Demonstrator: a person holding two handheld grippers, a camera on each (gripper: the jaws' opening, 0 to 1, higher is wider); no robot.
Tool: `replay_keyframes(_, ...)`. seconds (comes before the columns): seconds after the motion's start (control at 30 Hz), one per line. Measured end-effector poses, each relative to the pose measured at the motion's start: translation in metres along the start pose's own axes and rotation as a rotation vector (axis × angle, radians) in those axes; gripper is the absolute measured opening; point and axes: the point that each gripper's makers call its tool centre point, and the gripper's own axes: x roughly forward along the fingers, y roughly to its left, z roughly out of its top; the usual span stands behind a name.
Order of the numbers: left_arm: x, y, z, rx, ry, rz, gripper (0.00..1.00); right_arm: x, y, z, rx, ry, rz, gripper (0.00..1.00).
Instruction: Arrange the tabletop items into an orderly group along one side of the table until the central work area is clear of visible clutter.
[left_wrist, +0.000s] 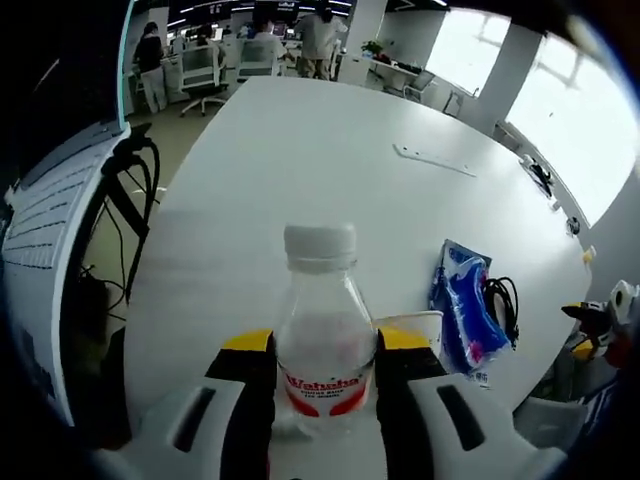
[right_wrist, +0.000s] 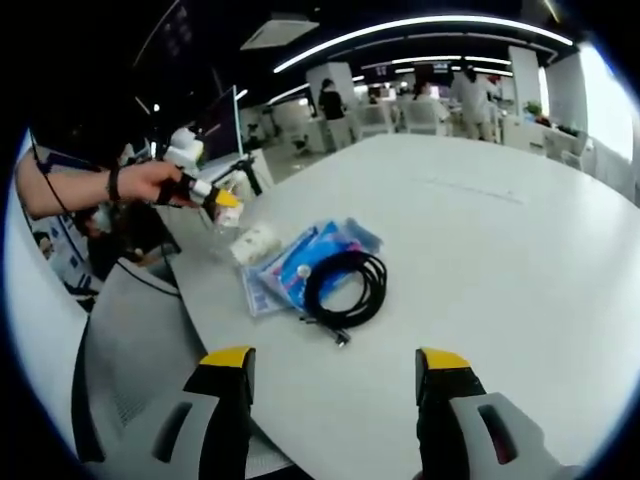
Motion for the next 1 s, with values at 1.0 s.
replay_keyframes(1.0,-0.036,-0.004,-0.032,0.033,-0.098,0.047,0.37,0.002,-0.004,-0.002,-0.007,0.012,0.013,0.65)
